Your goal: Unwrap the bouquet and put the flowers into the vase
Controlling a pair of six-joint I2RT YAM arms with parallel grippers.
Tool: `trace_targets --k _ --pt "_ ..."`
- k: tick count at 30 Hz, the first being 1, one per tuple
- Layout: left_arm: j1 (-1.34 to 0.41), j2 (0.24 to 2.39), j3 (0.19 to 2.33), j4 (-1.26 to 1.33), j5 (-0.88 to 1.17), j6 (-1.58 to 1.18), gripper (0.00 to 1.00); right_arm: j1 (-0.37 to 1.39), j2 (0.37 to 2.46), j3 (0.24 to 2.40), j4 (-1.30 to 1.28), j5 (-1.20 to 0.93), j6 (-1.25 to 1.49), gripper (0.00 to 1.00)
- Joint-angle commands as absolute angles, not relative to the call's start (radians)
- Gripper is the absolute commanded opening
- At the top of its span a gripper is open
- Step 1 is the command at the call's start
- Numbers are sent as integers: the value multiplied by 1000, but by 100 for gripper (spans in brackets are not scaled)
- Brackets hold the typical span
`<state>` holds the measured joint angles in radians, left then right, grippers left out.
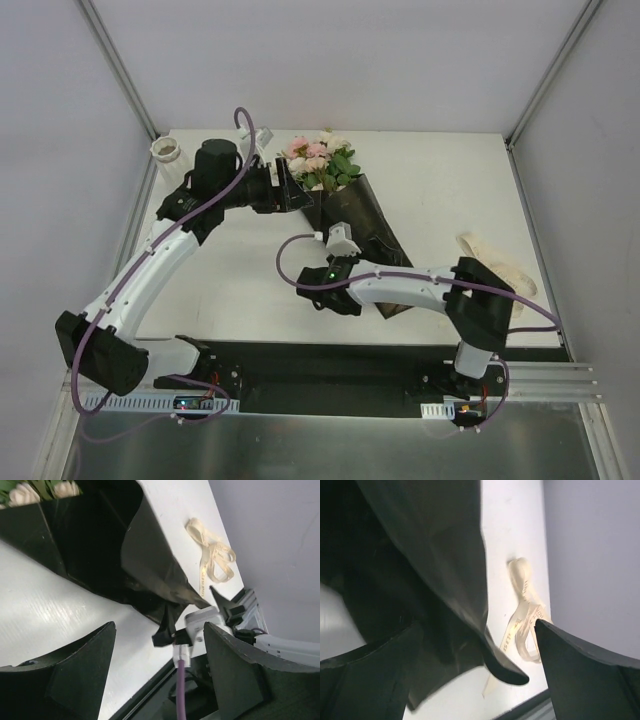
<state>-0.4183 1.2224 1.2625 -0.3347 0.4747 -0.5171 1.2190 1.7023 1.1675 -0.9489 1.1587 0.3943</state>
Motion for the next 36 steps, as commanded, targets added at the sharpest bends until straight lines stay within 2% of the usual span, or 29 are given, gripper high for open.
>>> trace_targets --k 1,9,11,12,13,14,15,17,22,26,31,36 --pt "-420 1317 1279 -333 601 -525 69 1177 1812 1325 -1658 1514 1043 97" --pt "-408 1327 1241 -333 558 -405 68 1068 1776 1339 -1655 1549 1020 97" --pt "-400 1318 1227 -333 563 -391 69 1080 1772 1368 -1611 1505 930 97" --pt "-397 1315 1221 -333 564 -388 70 1094 1744 1364 -1454 1476 858 97" --pt "-396 1316 1215 -333 575 -382 70 1110 1703 1338 -1284 1427 531 97" --pt "-396 1321 1216 -331 592 -380 70 1103 1540 1268 -1046 1193 321 97" --pt "-396 1336 1218 -333 609 -382 70 1079 1428 1077 -591 998 166 97" --pt "-397 1345 1221 -333 635 -387 69 964 1176 903 -371 708 196 98" --pt "-397 1354 1213 -331 629 -383 69 917 1179 954 -454 775 102 97" --pt "-397 1368 1215 -331 650 -385 69 849 1190 966 -489 695 58 97" --pt "-397 1371 1210 -331 660 -384 69 618 1083 835 -393 314 69 97" --pt "-397 1376 1207 -331 684 -390 70 383 1092 793 -315 33 81 99"
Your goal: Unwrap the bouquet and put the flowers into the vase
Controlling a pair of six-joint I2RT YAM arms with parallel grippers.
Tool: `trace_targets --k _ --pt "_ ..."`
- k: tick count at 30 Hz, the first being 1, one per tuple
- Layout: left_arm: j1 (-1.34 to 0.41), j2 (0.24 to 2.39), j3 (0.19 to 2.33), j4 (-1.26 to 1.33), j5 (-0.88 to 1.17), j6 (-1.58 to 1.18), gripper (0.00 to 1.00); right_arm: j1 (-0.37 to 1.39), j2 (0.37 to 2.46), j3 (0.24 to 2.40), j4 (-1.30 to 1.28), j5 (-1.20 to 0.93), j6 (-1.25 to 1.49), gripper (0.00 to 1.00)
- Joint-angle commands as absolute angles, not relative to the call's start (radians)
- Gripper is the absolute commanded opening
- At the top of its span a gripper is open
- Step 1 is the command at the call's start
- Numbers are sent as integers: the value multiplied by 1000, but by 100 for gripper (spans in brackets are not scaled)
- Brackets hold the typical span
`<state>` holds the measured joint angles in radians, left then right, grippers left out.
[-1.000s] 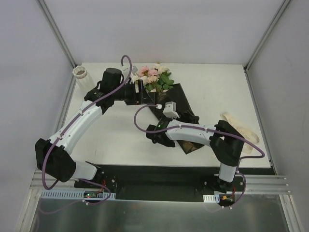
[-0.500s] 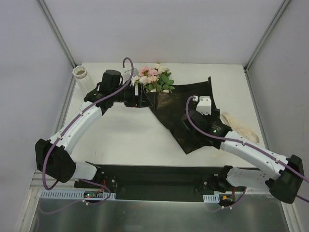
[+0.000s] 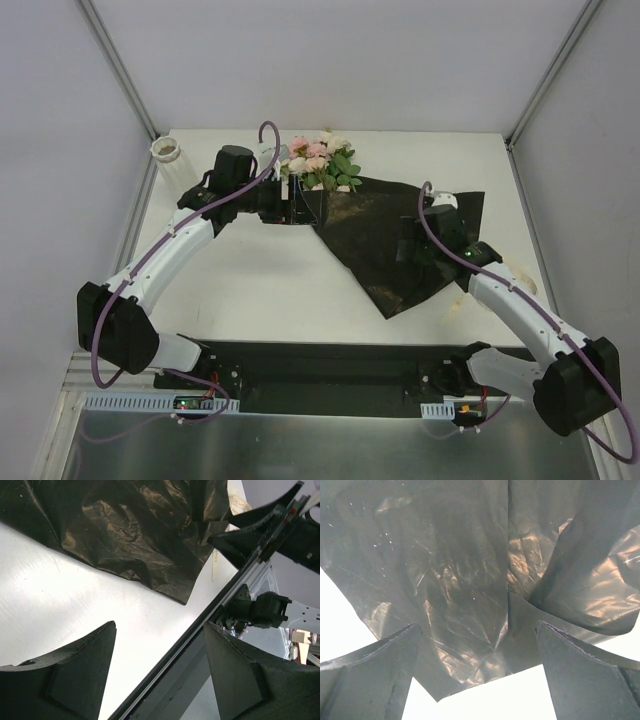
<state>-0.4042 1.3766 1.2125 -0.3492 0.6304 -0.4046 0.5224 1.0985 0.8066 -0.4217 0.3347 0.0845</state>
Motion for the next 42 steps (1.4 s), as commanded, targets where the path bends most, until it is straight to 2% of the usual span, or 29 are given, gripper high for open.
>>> trace_targets --k 1,3,7,11,22,30,36,42 --pt "-397 1376 1207 -331 686 -388 70 350 1118 792 -308 -62 86 99" --pt "-397 1371 1204 -331 684 -387 70 264 1150 796 -285 -132 92 93" --pt "-397 1370 1203 -331 687 -387 70 190 1264 813 -226 -259 104 89" --pt "-397 1376 1204 -331 693 -388 70 161 1382 879 -236 -239 117 86" --pt "-399 1394 1204 -330 707 -383 71 110 1565 907 -115 -349 124 86" --pt "-397 1401 1201 -330 695 -377 71 120 1537 868 27 -576 179 84" --pt "-397 1368 1193 -330 657 -365 71 254 1465 848 110 -704 276 85" --pt "-399 1290 1186 -331 574 -350 68 578 1396 874 35 -583 299 85"
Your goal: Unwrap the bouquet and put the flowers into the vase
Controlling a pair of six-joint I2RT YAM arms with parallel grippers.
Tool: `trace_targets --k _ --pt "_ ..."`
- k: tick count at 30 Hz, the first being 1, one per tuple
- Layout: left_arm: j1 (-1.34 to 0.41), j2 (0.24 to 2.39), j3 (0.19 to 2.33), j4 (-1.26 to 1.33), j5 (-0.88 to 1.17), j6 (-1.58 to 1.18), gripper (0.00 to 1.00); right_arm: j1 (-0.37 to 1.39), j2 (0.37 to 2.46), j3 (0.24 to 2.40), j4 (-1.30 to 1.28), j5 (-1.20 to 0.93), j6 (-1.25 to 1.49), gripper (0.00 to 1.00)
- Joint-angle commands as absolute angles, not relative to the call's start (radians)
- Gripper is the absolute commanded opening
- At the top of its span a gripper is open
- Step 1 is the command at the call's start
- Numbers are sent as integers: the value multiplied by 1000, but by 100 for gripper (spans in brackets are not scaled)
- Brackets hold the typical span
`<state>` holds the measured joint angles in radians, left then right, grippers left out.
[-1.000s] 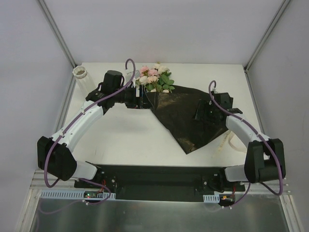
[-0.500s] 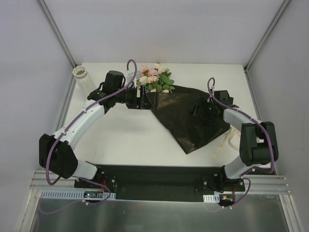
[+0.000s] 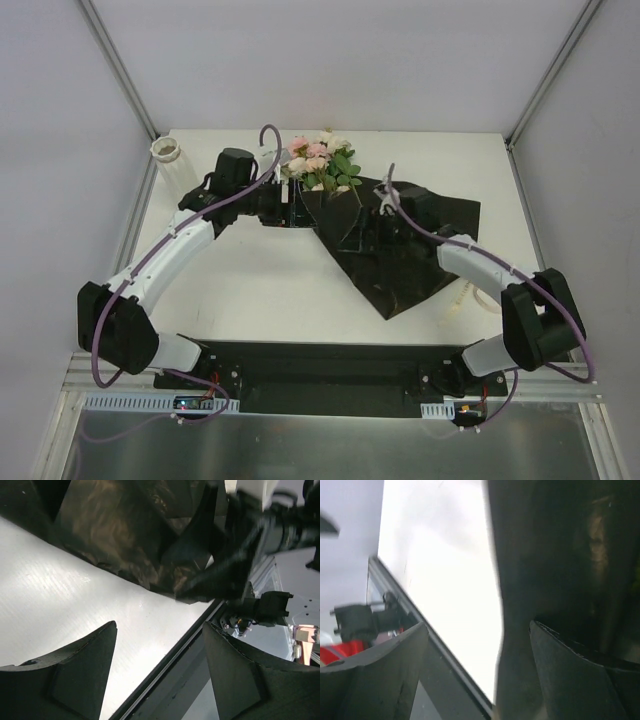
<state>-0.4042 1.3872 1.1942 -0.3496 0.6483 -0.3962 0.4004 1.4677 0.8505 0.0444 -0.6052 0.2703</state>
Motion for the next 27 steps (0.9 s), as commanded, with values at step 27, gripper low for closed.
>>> trace_targets --k 27 --pt "-397 1333 1170 -302 679 -386 74 805 1316 1172 -740 443 516 91"
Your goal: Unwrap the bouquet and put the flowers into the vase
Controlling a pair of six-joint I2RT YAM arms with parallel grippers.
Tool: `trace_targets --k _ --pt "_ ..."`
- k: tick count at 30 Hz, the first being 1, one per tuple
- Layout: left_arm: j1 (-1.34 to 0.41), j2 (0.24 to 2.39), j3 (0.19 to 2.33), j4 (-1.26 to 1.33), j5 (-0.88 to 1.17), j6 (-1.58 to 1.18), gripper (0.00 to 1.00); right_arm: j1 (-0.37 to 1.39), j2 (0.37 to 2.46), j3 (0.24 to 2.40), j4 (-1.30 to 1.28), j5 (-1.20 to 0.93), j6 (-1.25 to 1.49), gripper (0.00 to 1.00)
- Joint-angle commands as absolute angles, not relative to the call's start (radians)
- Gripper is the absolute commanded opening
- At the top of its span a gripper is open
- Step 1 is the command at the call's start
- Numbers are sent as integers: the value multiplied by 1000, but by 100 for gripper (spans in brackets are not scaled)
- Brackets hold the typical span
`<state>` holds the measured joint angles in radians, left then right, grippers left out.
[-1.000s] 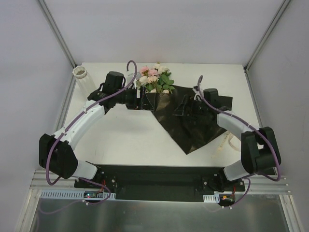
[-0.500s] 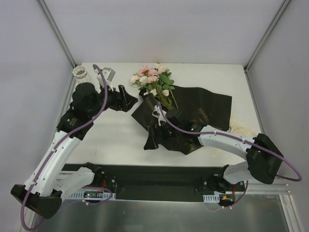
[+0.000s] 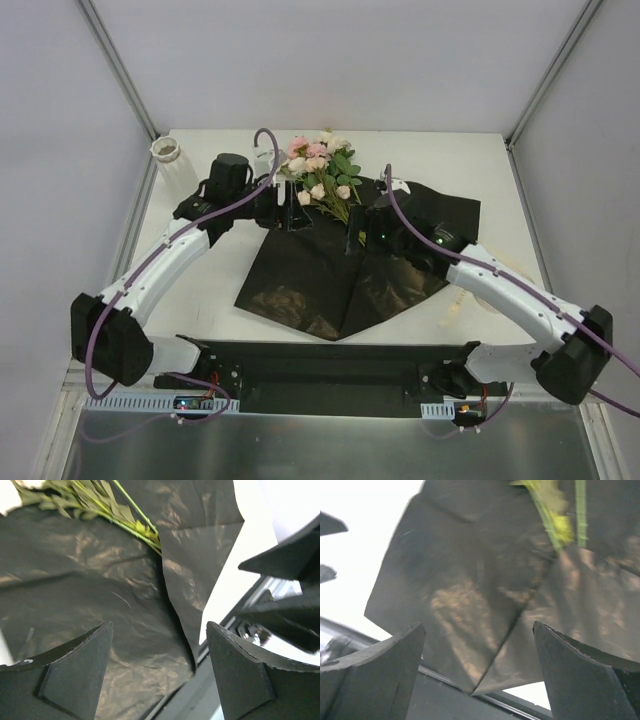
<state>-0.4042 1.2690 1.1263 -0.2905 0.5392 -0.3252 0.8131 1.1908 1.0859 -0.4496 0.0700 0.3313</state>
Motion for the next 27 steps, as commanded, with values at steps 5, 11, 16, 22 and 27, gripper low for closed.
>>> trace_targets --k 5,11,16,22,27 --pt "-396 1500 1184 -305 801 -457 70 761 1490 1255 -787 483 676 93" --pt "-396 1598 1170 -301 785 -480 67 753 1725 1420 -900 549 765 93" --pt "-394 1640 1155 -287 775 -497 66 767 1828 1477 -942 546 802 93" --pt "-379 1712 1126 -230 848 -564 64 767 1822 1373 -965 598 876 94" --pt "-368 1723 1103 -166 894 -607 64 770 1750 1264 -968 595 882 93"
